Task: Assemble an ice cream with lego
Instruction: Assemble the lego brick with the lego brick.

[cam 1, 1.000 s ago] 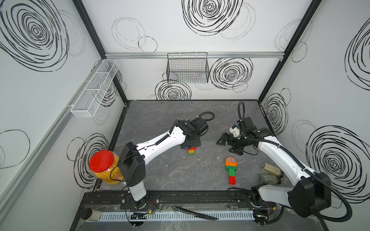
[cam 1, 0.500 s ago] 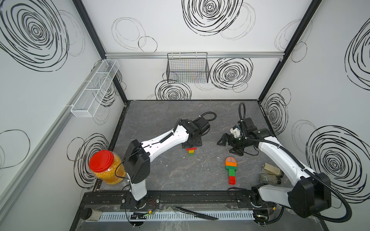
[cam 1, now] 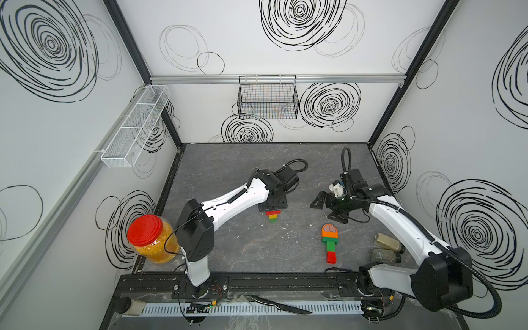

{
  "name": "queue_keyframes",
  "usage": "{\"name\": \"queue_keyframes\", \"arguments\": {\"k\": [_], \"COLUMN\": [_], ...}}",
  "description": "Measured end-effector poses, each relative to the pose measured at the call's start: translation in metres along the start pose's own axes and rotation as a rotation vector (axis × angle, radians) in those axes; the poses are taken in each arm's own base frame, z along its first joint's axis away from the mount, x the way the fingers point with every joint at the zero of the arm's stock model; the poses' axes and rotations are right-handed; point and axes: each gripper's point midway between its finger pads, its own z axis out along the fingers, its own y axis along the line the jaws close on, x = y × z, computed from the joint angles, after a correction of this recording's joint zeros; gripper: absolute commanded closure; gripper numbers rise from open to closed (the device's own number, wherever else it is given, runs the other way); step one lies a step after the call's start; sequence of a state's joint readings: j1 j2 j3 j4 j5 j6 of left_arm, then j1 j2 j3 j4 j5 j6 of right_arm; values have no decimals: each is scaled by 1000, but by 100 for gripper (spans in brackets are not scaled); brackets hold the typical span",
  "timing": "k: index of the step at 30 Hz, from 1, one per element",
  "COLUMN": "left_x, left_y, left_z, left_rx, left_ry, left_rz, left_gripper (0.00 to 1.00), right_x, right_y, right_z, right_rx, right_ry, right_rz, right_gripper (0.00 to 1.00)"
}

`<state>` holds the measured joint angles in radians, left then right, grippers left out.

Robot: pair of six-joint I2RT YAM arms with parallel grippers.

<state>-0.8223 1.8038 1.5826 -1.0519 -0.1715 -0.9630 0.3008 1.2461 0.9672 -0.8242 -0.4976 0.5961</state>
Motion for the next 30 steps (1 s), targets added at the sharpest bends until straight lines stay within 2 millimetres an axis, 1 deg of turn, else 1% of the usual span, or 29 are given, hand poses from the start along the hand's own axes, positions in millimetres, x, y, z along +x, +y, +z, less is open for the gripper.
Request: {"name": "queue_keyframes", "arguments": {"k": [10, 30], "left_x": [-2, -2], "left_y": [-7, -4], "left_z": [9, 9], "left_rx": [-8, -10], "left_ry": [14, 20], "left_rz": [16, 11], "left_gripper": [39, 40], "right_x": [-1, 1], "right_y": [-1, -4], "right_z": [-1, 0], "right_rx": [-1, 2], "right_ry": [-5, -2], "right_rz": [-1, 0], "right_gripper": [0, 0]}}
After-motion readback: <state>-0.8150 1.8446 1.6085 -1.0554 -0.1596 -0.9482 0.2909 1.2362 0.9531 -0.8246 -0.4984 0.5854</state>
